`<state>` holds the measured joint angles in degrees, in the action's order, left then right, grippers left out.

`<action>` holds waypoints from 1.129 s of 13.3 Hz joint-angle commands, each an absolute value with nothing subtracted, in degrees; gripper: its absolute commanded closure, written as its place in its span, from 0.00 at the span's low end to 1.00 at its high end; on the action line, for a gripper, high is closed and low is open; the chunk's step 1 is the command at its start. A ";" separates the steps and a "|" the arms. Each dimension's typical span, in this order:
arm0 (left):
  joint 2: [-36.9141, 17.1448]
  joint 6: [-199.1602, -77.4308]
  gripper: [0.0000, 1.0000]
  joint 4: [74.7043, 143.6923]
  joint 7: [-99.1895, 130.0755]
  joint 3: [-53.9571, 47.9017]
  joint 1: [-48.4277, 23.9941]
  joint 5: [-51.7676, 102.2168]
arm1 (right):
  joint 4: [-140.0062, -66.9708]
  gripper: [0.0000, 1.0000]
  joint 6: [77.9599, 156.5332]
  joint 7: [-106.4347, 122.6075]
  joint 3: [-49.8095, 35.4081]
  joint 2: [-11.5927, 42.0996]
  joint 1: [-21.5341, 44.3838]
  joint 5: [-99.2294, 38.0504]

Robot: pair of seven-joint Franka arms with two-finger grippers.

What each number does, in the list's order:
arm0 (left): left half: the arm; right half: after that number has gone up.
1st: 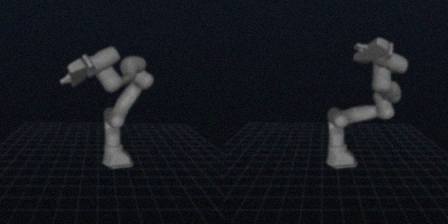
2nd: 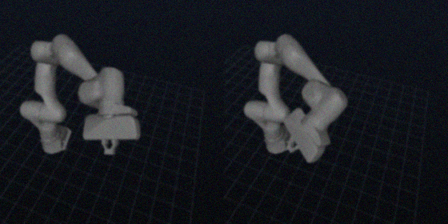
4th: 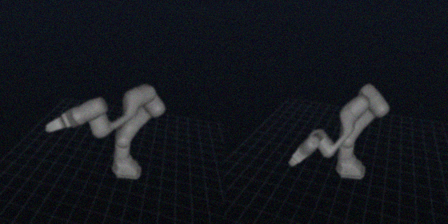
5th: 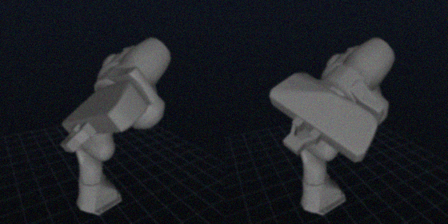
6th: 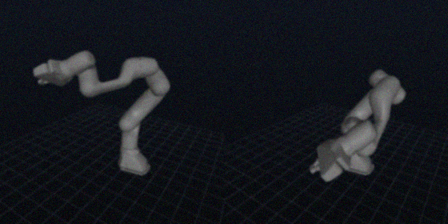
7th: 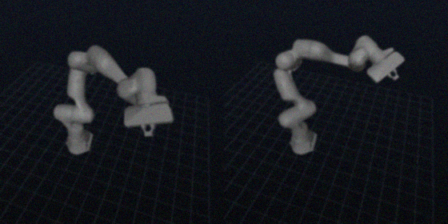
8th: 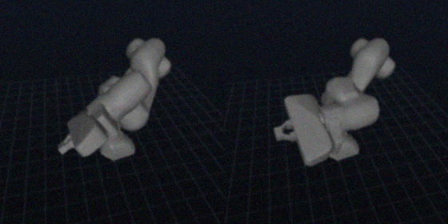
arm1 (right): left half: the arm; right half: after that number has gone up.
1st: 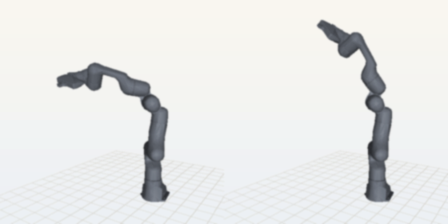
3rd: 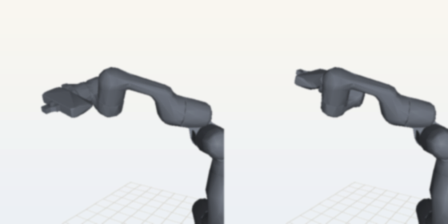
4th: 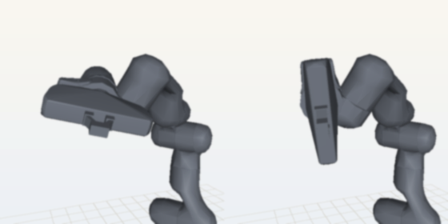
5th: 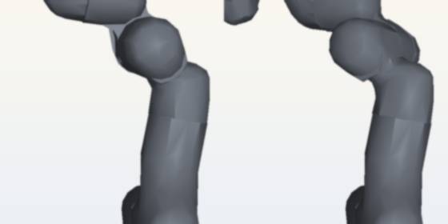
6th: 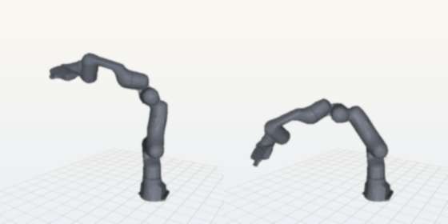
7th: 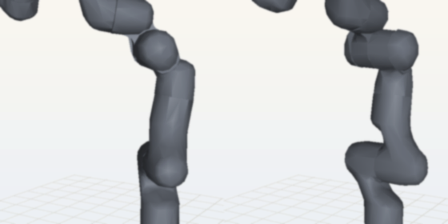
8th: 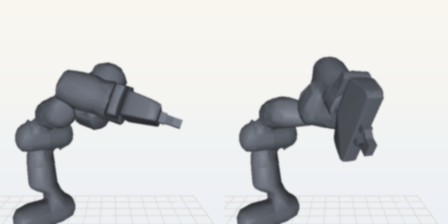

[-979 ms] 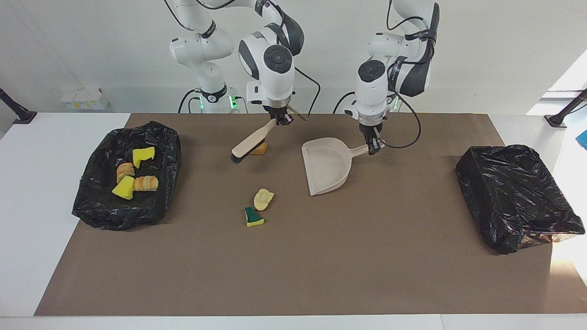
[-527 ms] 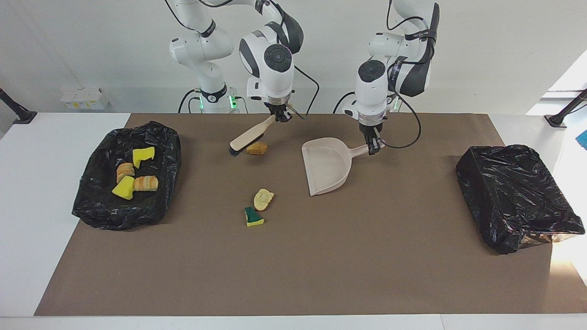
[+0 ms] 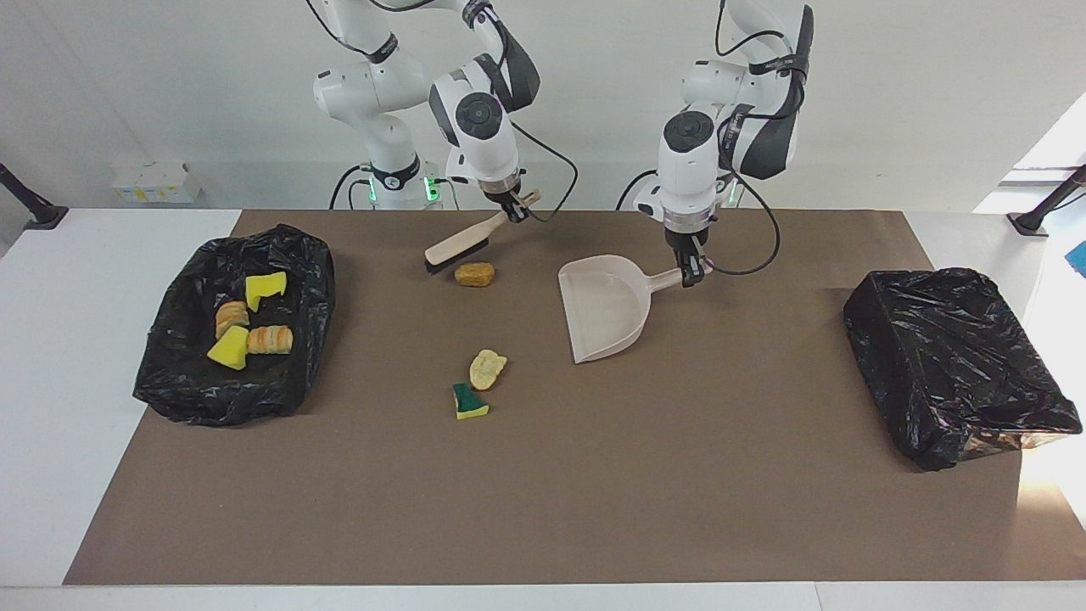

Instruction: Sweep and dump trash in bin

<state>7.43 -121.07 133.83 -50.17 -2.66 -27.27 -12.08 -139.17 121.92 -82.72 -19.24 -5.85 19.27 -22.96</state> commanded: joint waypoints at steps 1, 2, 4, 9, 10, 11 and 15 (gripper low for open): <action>8.09 -124.36 1.00 135.44 -50.36 -2.72 -25.76 -11.17 | -136.95 1.00 127.07 -80.16 -19.25 -0.98 19.16 -24.52; 6.95 -125.50 1.00 135.44 -50.36 -2.72 -25.67 -10.64 | -134.58 1.00 128.66 -79.90 -19.16 0.95 18.64 -24.26; 6.59 -127.00 1.00 135.44 -50.54 -2.72 -25.40 -10.28 | -131.06 1.00 129.63 -77.54 -18.81 3.68 17.32 -23.47; 4.23 -131.82 1.00 135.26 -50.54 -2.72 -24.26 -8.62 | -122.44 1.00 129.55 -71.19 -18.81 8.44 13.36 -18.64; 3.44 -132.36 1.00 135.09 -50.28 -2.72 -24.17 -7.05 | -121.30 1.00 129.38 -70.67 -18.81 8.35 12.84 -17.50; 3.25 -132.54 1.00 134.91 -50.19 -2.64 -24.08 -4.25 | -119.72 1.00 128.42 -70.06 -18.90 8.35 11.70 -16.71; 2.73 -132.45 1.00 134.56 -45.55 -2.64 -23.38 -2.81 | -114.01 1.00 119.12 -61.74 -18.90 7.56 6.96 -16.35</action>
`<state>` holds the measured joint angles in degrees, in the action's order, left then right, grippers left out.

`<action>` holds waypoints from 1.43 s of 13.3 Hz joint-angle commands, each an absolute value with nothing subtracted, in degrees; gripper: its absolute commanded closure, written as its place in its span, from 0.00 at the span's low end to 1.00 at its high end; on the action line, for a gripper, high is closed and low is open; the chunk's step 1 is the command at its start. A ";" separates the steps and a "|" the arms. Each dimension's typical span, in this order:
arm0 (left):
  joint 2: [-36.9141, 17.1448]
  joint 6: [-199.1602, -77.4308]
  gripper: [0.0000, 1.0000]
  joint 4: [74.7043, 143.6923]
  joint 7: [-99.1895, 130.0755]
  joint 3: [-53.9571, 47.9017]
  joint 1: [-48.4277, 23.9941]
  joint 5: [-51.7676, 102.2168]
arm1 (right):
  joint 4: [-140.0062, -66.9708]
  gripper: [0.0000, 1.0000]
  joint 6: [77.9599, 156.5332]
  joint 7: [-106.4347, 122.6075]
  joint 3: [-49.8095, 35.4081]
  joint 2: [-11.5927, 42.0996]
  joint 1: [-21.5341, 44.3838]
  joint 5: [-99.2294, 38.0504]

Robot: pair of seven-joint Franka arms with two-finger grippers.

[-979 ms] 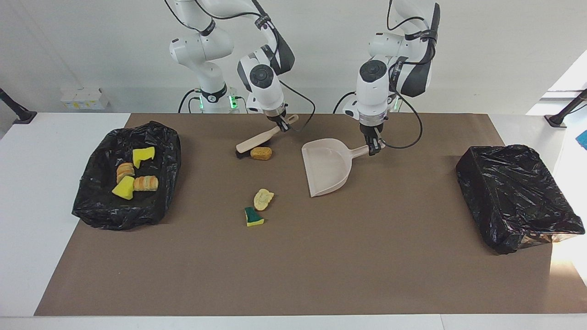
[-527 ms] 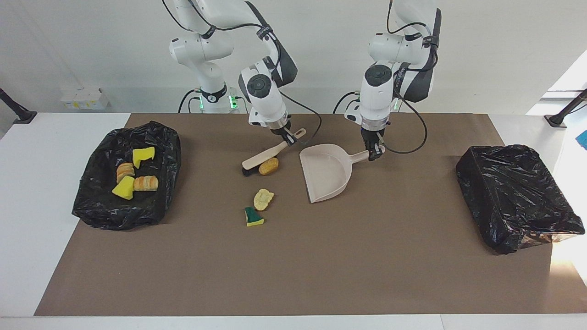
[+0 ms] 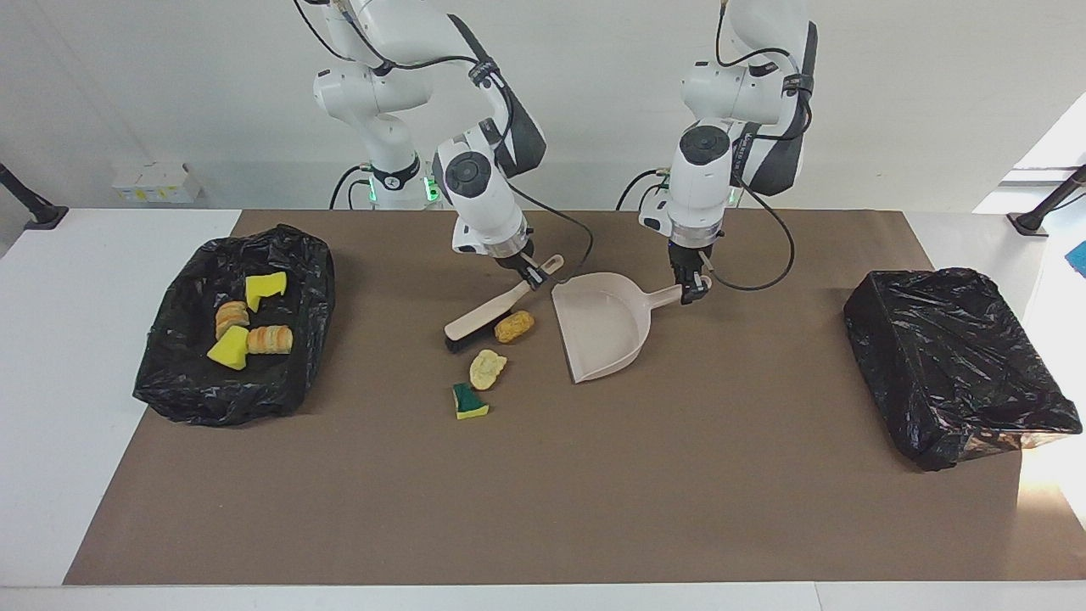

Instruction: Sweep and dump trash in bin

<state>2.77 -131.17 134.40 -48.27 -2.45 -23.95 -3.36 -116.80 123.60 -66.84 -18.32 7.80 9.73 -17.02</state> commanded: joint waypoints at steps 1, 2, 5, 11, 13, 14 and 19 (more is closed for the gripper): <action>2.72 -131.84 1.00 134.30 -43.96 -2.64 -23.73 -2.81 | -113.39 1.00 117.70 -57.26 -18.98 7.56 5.29 -16.35; 2.64 -131.40 1.00 133.77 -42.38 -2.64 -23.90 -2.81 | -113.29 1.00 117.60 -52.69 -19.07 7.65 4.23 -16.35; 0.98 -129.91 1.00 130.97 -40.52 -2.64 -23.91 -2.90 | -113.73 1.00 116.46 -35.48 -18.98 7.56 1.51 -16.09; 1.49 -124.90 1.00 130.43 -40.43 -2.90 -25.31 -3.43 | -113.29 1.00 112.68 -15.57 -18.90 8.61 -2.89 -1.87; 1.58 -124.89 1.00 130.43 -39.12 -2.90 -26.19 -3.43 | -113.29 1.00 112.06 -15.03 -18.90 10.01 -4.30 3.05; 1.67 -124.46 1.00 130.43 -36.76 -2.90 -27.50 -3.34 | -113.20 1.00 111.19 -15.03 -18.98 10.54 -4.74 6.03; 2.11 -122.17 1.00 130.26 -34.46 -3.34 -28.48 -3.34 | -112.41 1.00 109.95 -6.07 -19.34 11.78 -3.96 13.54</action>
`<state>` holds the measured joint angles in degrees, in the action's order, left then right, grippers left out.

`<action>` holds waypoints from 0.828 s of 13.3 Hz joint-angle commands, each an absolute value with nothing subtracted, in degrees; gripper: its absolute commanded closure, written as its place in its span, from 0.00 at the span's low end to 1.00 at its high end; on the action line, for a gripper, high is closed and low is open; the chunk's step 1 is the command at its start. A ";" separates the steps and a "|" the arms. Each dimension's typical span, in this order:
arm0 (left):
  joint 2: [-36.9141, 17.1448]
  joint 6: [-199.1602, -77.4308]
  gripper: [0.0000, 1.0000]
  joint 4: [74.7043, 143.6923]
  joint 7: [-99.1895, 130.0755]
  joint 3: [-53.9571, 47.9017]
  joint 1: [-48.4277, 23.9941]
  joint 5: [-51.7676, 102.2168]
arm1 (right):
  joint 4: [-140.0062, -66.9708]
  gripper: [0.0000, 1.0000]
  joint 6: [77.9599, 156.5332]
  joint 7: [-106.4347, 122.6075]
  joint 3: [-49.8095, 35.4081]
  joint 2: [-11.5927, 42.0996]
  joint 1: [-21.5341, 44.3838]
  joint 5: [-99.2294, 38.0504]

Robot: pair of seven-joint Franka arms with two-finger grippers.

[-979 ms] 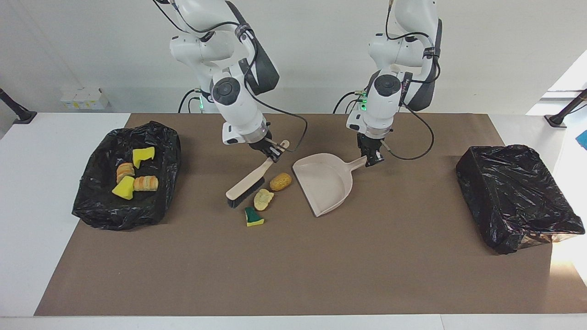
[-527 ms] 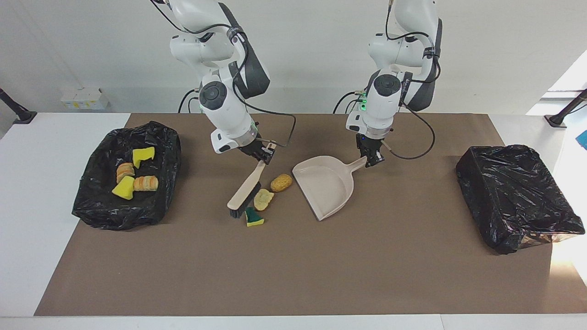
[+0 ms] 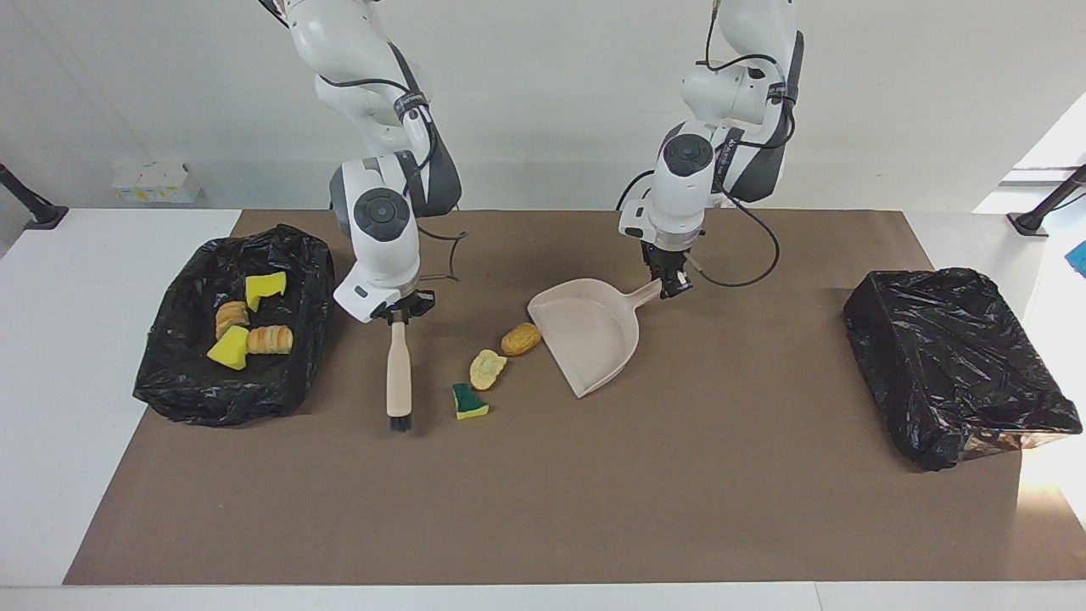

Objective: Sweep and dump trash in bin
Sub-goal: 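Sweep the sponges and paper into the dustpan with the right gripper's brush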

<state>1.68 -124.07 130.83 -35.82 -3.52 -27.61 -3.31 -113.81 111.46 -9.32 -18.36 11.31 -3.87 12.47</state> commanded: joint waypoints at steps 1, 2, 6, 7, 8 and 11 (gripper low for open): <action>1.76 -121.82 1.00 129.21 -33.24 -3.43 -28.48 -3.34 | -112.41 1.00 109.26 -5.89 -19.51 12.04 -3.43 12.93; 1.50 -121.38 1.00 128.68 -33.22 -3.43 -28.48 -3.43 | -112.33 1.00 108.81 -5.89 -19.60 11.95 -2.21 11.79; 1.32 -121.38 1.00 128.41 -34.19 -3.52 -28.48 -3.60 | -112.76 1.00 108.54 -6.32 -19.60 12.48 2.02 9.15; 1.41 -121.38 1.00 128.41 -34.19 -3.52 -28.48 -3.60 | -112.76 1.00 108.46 -6.59 -19.60 12.57 2.20 7.75; 1.32 -121.38 1.00 128.41 -34.19 -3.52 -28.48 -3.60 | -112.76 1.00 108.72 -6.85 -19.60 12.74 3.15 6.43; 1.32 -121.55 1.00 128.41 -34.19 -3.52 -28.39 -3.60 | -113.11 1.00 109.07 -9.48 -19.60 12.74 6.58 4.41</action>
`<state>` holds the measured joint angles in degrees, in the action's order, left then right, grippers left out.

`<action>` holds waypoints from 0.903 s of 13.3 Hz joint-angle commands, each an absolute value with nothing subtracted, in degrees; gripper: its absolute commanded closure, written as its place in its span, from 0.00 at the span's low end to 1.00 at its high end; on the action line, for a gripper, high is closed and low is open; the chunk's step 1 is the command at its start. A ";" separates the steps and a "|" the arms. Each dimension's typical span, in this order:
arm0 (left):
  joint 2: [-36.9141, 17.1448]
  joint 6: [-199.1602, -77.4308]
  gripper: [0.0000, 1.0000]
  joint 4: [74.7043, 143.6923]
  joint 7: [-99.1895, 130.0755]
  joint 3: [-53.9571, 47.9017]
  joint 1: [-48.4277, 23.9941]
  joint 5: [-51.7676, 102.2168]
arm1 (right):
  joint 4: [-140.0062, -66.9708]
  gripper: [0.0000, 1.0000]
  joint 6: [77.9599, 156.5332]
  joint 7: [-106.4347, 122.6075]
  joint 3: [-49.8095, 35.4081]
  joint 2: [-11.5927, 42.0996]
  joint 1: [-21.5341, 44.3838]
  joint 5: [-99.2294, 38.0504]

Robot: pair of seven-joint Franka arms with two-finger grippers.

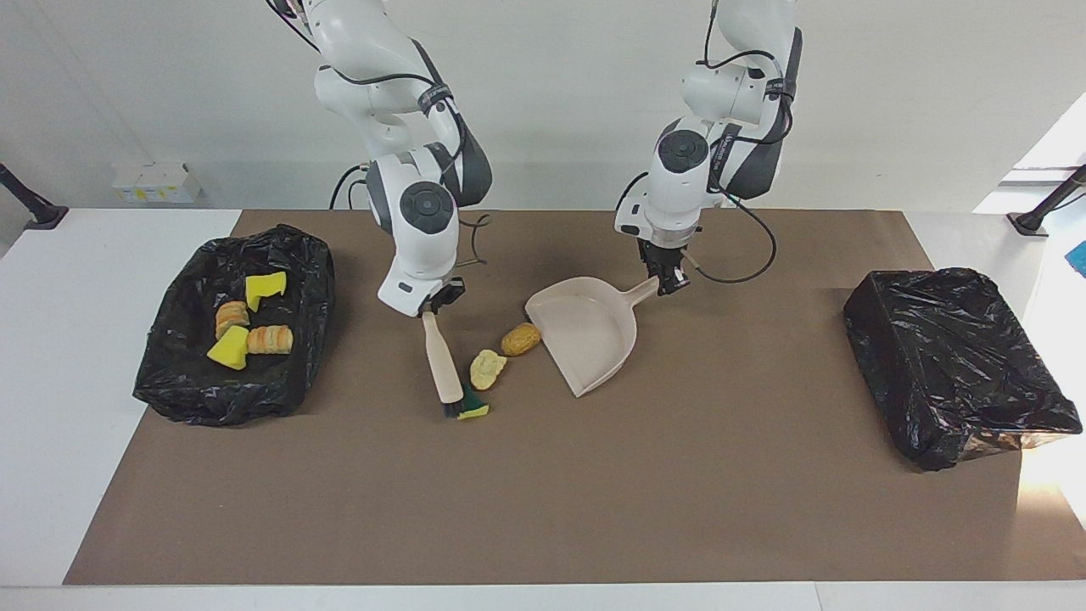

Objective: Sweep and dump trash in bin
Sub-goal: 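Sweep the sponges and paper into the dustpan with the right gripper's brush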

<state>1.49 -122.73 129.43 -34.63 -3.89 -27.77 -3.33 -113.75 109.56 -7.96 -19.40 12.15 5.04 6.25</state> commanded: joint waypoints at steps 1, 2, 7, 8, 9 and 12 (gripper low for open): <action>1.32 -121.55 1.00 128.41 -34.28 -3.52 -28.39 -3.60 | -113.46 1.00 108.99 -9.75 -19.60 12.22 7.64 2.65; 1.32 -121.55 1.00 128.41 -34.36 -3.52 -28.39 -3.52 | -113.55 1.00 108.64 -10.89 -19.60 12.04 9.13 0.46; 1.06 -122.87 1.00 128.41 -36.37 -3.52 -28.21 -3.52 | -113.73 1.00 106.88 -18.44 -19.69 10.37 14.93 -4.30; 1.05 -123.31 1.00 128.41 -37.69 -3.52 -27.95 -3.52 | -113.64 1.00 107.05 -19.94 -19.69 10.28 16.25 -4.92; 1.05 -123.57 1.00 128.50 -38.75 -3.52 -27.78 -3.43 | -113.56 1.00 107.92 -20.39 -19.69 10.28 16.35 -6.49; 1.05 -125.94 1.00 129.19 -41.12 -3.52 -27.69 -3.43 | -112.41 1.00 107.14 -20.57 -19.86 10.11 16.61 -8.35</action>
<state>1.40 -123.74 129.32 -38.63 -3.60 -27.58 -3.46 -112.83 108.20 -20.17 -19.55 10.37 16.79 -6.38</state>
